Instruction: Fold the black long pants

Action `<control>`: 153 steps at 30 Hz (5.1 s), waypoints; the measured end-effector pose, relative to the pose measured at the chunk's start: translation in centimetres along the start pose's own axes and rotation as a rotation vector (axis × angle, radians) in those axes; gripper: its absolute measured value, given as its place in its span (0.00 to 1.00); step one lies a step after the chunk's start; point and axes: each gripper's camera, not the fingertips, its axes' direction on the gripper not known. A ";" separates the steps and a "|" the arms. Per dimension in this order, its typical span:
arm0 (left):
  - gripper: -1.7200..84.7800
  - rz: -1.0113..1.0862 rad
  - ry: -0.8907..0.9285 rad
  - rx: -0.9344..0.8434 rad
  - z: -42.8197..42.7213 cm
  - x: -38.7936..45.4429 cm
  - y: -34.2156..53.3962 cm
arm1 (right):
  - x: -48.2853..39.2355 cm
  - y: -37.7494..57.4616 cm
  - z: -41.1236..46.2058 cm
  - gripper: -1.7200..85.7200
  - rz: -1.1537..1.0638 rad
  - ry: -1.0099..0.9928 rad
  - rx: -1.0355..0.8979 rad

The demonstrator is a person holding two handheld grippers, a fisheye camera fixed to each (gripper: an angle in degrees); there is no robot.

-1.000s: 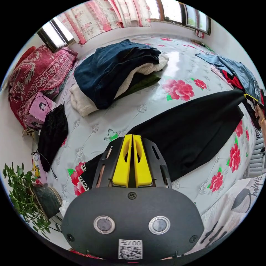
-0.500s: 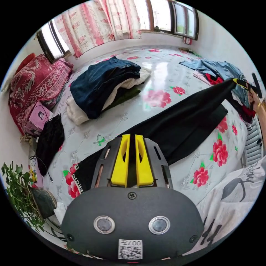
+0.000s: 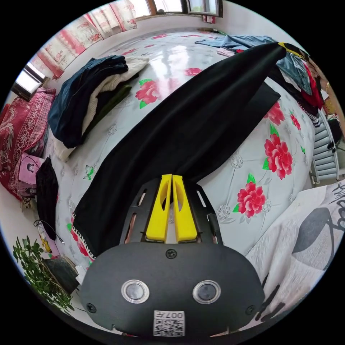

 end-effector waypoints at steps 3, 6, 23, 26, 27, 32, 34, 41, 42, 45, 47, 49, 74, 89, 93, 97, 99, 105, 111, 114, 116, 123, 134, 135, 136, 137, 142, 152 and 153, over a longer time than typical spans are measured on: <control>0.01 -0.022 0.035 0.018 -1.0 -1.0 1.5 | 2.5 0.8 2.5 0.02 0.030 0.050 -0.063; 0.01 0.004 0.064 -0.034 0.6 -0.5 1.9 | 6.0 2.9 7.3 0.02 0.077 0.072 -0.154; 0.01 -0.123 0.082 -0.078 2.8 -4.2 4.0 | 17.7 9.5 8.9 0.09 0.423 0.064 -0.159; 0.01 -0.244 0.162 -0.028 1.7 -7.0 6.8 | 19.4 14.5 7.7 0.11 0.621 -0.103 -0.040; 0.02 -0.307 0.197 -0.012 1.5 -8.3 8.3 | 19.6 15.6 7.7 0.11 0.662 -0.143 -0.018; 0.06 -0.680 0.279 0.011 2.0 -15.2 16.4 | 20.6 20.6 10.9 0.11 0.894 -0.391 0.157; 0.07 -0.856 0.303 0.034 2.3 -18.0 20.0 | 20.6 19.9 12.2 0.09 0.916 -0.400 0.173; 0.13 -1.270 0.289 0.178 2.6 -25.2 29.6 | 10.7 11.1 12.5 0.02 0.538 -0.465 0.134; 0.13 -1.320 0.322 0.211 3.0 -26.2 30.7 | 8.7 10.2 12.3 0.02 0.455 -0.470 0.122; 0.14 -1.424 0.390 0.284 4.2 -28.6 32.7 | -3.2 7.6 12.3 0.03 0.023 -0.472 0.008; 0.14 -1.456 0.394 0.284 5.0 -29.6 33.3 | -12.1 8.6 14.7 0.05 -0.218 -0.427 -0.102; 0.11 -1.517 0.428 0.318 5.7 -30.4 34.4 | -17.5 10.9 18.1 0.07 -0.362 -0.400 -0.235; 0.10 -0.267 0.511 0.189 1.8 -6.1 5.1 | -3.7 16.6 19.9 0.11 0.140 -0.317 -0.257; 0.12 -0.458 0.320 0.019 7.2 -11.1 6.5 | -13.2 9.7 29.5 0.10 -0.300 -0.267 -0.410; 0.12 -0.405 0.230 -0.018 7.7 -9.4 5.2 | -14.6 10.0 34.3 0.08 -0.343 -0.205 -0.561; 0.13 -0.413 0.260 -0.004 7.9 -9.9 5.5 | -13.8 10.2 32.2 0.04 -0.387 -0.228 -0.460; 0.13 -0.420 0.284 0.000 8.0 -10.4 5.6 | -11.8 10.0 30.3 0.03 -0.314 -0.272 -0.396; 0.14 -0.446 0.279 -0.004 7.4 -11.9 6.2 | -5.2 11.5 29.6 0.08 -0.105 -0.289 -0.432; 0.15 -0.463 0.398 -0.021 9.0 -14.1 6.2 | 0.0 9.8 31.7 0.13 0.112 -0.385 -0.421; 0.15 -0.464 0.473 -0.009 9.6 -15.0 4.9 | 0.9 9.3 33.8 0.12 0.193 -0.485 -0.412; 0.13 -0.449 0.490 -0.011 10.2 -15.3 4.1 | 0.7 8.5 34.8 0.10 0.201 -0.499 -0.441; 0.06 -0.481 0.672 0.142 6.6 -19.8 1.9 | -2.4 2.4 32.8 0.05 0.091 -0.606 -0.432; 0.07 -0.516 0.291 0.514 -12.0 -35.7 -5.8 | -20.2 -22.4 29.5 0.04 -0.178 -0.688 -0.058; 0.08 -0.584 0.207 0.461 -11.1 -37.2 -6.2 | -21.1 -23.1 30.1 0.04 -0.181 -0.651 -0.053; 0.08 -0.620 0.174 0.419 -10.3 -37.9 -6.3 | -22.6 -23.9 31.5 0.05 -0.174 -0.561 -0.063; 0.09 -0.687 0.125 0.332 -8.2 -38.8 -6.0 | -23.7 -23.6 33.0 0.05 -0.161 -0.491 -0.080; 0.09 -0.706 0.126 0.226 -1.4 -33.6 0.8 | -25.4 -14.0 37.7 0.06 -0.232 -0.330 -0.262; 0.09 -0.291 0.151 -0.102 3.7 -4.1 8.6 | -24.9 16.7 35.0 0.06 -0.651 0.255 -0.783; 0.09 -0.273 0.141 -0.118 3.8 -2.6 8.2 | -24.9 17.6 35.0 0.06 -0.655 0.248 -0.801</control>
